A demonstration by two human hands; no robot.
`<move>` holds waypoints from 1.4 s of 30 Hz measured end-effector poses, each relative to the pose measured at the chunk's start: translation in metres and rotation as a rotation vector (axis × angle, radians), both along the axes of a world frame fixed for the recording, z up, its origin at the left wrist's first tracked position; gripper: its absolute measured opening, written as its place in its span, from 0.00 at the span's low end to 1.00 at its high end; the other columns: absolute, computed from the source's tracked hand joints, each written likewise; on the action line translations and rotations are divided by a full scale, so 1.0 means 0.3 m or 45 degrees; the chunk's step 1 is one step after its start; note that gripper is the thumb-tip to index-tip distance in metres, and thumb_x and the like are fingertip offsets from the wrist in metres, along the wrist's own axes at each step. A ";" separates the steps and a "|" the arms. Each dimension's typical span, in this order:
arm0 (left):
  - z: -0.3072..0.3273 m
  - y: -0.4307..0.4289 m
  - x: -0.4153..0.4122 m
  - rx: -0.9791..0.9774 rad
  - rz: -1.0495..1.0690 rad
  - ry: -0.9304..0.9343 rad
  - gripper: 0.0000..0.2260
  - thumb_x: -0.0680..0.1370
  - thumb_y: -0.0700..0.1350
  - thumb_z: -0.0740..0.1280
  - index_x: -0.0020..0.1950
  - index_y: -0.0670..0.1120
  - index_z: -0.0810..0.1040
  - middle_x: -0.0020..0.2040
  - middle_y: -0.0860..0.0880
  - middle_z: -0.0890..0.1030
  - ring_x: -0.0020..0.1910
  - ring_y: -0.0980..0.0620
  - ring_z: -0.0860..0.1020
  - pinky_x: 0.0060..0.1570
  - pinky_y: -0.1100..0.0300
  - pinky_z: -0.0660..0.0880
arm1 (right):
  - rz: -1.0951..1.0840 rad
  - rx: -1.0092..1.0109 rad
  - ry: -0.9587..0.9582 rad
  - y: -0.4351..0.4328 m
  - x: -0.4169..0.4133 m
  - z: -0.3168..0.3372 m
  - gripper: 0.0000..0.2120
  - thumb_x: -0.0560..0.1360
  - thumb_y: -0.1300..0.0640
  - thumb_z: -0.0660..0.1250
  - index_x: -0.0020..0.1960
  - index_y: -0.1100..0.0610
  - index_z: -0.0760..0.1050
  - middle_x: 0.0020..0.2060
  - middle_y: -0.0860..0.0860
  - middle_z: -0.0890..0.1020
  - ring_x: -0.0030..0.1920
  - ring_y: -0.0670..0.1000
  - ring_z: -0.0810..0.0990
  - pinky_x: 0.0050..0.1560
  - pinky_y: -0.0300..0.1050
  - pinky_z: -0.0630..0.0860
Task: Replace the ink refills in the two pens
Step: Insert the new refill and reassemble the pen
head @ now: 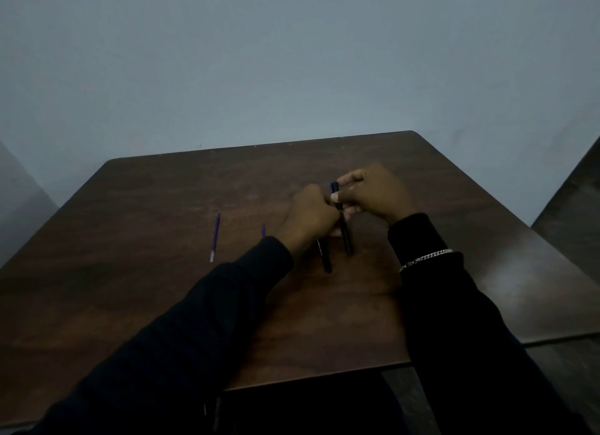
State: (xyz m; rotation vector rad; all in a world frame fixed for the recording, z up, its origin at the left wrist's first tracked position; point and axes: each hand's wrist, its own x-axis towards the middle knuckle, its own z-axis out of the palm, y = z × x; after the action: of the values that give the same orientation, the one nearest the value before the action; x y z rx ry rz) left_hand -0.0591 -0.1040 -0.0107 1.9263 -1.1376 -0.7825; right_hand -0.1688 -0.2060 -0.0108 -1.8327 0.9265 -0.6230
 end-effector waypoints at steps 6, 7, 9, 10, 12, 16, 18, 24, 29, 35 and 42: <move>-0.041 -0.050 -0.021 0.116 0.066 -0.061 0.07 0.81 0.42 0.74 0.56 0.42 0.81 0.46 0.46 0.86 0.39 0.53 0.88 0.45 0.52 0.88 | -0.027 -0.005 0.267 -0.010 0.009 -0.008 0.08 0.74 0.66 0.74 0.42 0.71 0.79 0.37 0.65 0.84 0.29 0.53 0.82 0.34 0.52 0.85; -0.041 -0.050 -0.025 0.135 0.069 -0.090 0.06 0.81 0.42 0.73 0.56 0.42 0.81 0.45 0.46 0.86 0.38 0.53 0.88 0.44 0.53 0.88 | -0.030 -0.013 0.301 -0.009 0.014 -0.011 0.11 0.75 0.65 0.71 0.44 0.75 0.77 0.40 0.69 0.84 0.31 0.55 0.82 0.37 0.59 0.85; -0.036 -0.051 -0.033 0.158 0.069 -0.155 0.05 0.82 0.43 0.72 0.55 0.42 0.80 0.43 0.46 0.86 0.35 0.54 0.87 0.39 0.57 0.87 | -0.026 0.004 0.340 -0.001 0.018 -0.013 0.11 0.77 0.67 0.68 0.48 0.77 0.76 0.39 0.67 0.84 0.30 0.53 0.84 0.37 0.60 0.85; -0.032 -0.051 -0.035 0.166 0.066 -0.189 0.05 0.83 0.43 0.71 0.54 0.42 0.80 0.42 0.46 0.86 0.33 0.55 0.86 0.35 0.61 0.85 | -0.017 0.017 0.356 0.007 0.018 -0.010 0.09 0.78 0.68 0.66 0.48 0.77 0.77 0.36 0.63 0.84 0.27 0.49 0.84 0.33 0.53 0.85; -0.027 -0.053 -0.039 0.180 0.068 -0.248 0.06 0.83 0.44 0.71 0.49 0.43 0.78 0.39 0.47 0.85 0.28 0.57 0.84 0.30 0.64 0.81 | -0.018 0.001 0.395 0.015 0.020 -0.013 0.08 0.79 0.70 0.65 0.45 0.74 0.79 0.35 0.60 0.83 0.21 0.44 0.81 0.25 0.42 0.80; -0.024 -0.052 -0.044 0.201 0.068 -0.270 0.10 0.83 0.43 0.71 0.45 0.45 0.74 0.40 0.46 0.83 0.26 0.57 0.82 0.23 0.67 0.76 | -0.048 -0.096 0.464 0.014 0.028 -0.022 0.11 0.78 0.68 0.63 0.38 0.70 0.77 0.48 0.65 0.86 0.33 0.57 0.86 0.30 0.50 0.84; -0.023 -0.050 -0.046 0.189 0.065 -0.272 0.10 0.84 0.44 0.70 0.44 0.45 0.74 0.41 0.46 0.83 0.25 0.58 0.81 0.21 0.69 0.73 | -0.047 -0.061 0.465 0.017 0.025 -0.018 0.11 0.80 0.69 0.63 0.42 0.72 0.79 0.48 0.64 0.86 0.28 0.51 0.84 0.24 0.41 0.79; -0.032 -0.040 -0.036 0.180 0.101 -0.227 0.06 0.84 0.44 0.70 0.51 0.41 0.79 0.46 0.43 0.85 0.29 0.56 0.84 0.23 0.68 0.75 | -0.054 0.061 0.365 0.026 0.023 -0.014 0.09 0.79 0.67 0.66 0.49 0.74 0.80 0.40 0.64 0.85 0.36 0.59 0.86 0.42 0.56 0.86; -0.011 -0.002 -0.008 0.093 0.102 -0.233 0.06 0.82 0.40 0.72 0.53 0.38 0.82 0.40 0.44 0.86 0.32 0.54 0.86 0.32 0.62 0.83 | -0.046 0.108 0.354 0.038 0.023 -0.008 0.07 0.79 0.66 0.69 0.42 0.66 0.79 0.39 0.59 0.84 0.33 0.52 0.82 0.33 0.45 0.85; 0.021 0.041 0.069 0.036 0.200 -0.242 0.06 0.82 0.42 0.73 0.53 0.39 0.81 0.37 0.46 0.86 0.30 0.57 0.85 0.34 0.64 0.83 | -0.150 -0.256 0.276 0.043 0.026 0.000 0.14 0.76 0.56 0.75 0.46 0.69 0.82 0.39 0.62 0.86 0.34 0.54 0.85 0.35 0.46 0.84; 0.017 0.093 0.122 0.208 0.282 0.076 0.06 0.84 0.41 0.69 0.52 0.38 0.81 0.39 0.44 0.87 0.39 0.50 0.88 0.51 0.53 0.87 | 0.161 -0.140 0.330 0.120 0.058 0.028 0.06 0.76 0.61 0.75 0.45 0.64 0.82 0.35 0.60 0.87 0.30 0.51 0.86 0.31 0.40 0.82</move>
State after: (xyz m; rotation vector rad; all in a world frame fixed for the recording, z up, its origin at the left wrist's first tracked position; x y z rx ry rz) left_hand -0.0226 -0.0762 -0.0055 2.1057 -0.8284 -0.8257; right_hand -0.1513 -0.1700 -0.0024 -2.0878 0.9508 -0.3694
